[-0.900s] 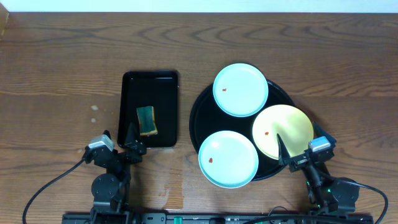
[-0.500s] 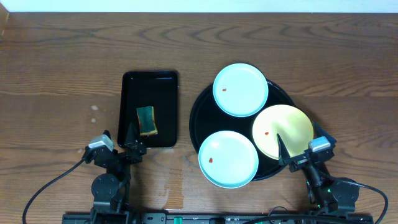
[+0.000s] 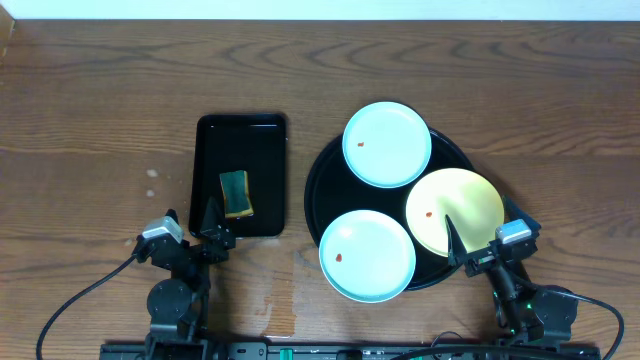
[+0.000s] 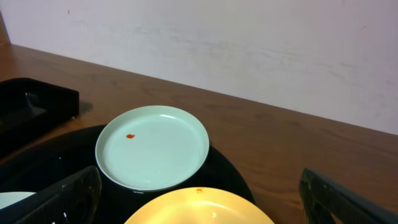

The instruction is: Clean dirty plates on tray and stack at the side

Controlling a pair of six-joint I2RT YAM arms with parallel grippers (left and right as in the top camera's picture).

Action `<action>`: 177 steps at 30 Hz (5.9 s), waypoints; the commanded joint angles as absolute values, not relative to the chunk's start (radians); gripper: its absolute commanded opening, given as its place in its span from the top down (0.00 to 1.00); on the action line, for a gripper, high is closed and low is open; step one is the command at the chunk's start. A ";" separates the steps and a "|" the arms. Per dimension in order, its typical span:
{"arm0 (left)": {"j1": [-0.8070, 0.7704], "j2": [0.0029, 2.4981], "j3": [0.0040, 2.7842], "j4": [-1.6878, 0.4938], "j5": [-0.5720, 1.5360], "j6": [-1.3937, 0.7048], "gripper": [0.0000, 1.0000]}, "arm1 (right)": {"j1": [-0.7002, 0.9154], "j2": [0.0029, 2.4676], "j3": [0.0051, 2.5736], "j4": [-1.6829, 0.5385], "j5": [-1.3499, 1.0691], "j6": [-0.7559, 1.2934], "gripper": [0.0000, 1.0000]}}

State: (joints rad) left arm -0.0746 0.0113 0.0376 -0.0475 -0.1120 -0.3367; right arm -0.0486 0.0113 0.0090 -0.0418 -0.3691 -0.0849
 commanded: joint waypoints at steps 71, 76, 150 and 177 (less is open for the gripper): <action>-0.073 0.007 0.004 -0.053 -0.126 -0.335 0.17 | -0.045 0.007 0.006 -0.044 -0.371 -0.091 0.01; -0.073 0.007 0.004 0.023 -0.127 -0.335 0.17 | -0.045 0.007 0.006 -0.043 -0.370 -0.091 0.01; -0.136 1.809 1.083 -0.688 -0.057 -0.332 0.65 | 0.166 1.427 1.328 -0.913 -0.181 0.209 0.36; -0.136 1.647 1.112 -0.701 0.078 -0.304 0.92 | 0.166 1.427 1.328 -0.913 -0.188 0.217 0.36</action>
State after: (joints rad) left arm -0.1387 1.6196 1.1374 -0.7155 0.0696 -0.3138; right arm 0.1604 1.4204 1.3121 -0.9127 -0.1898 0.2024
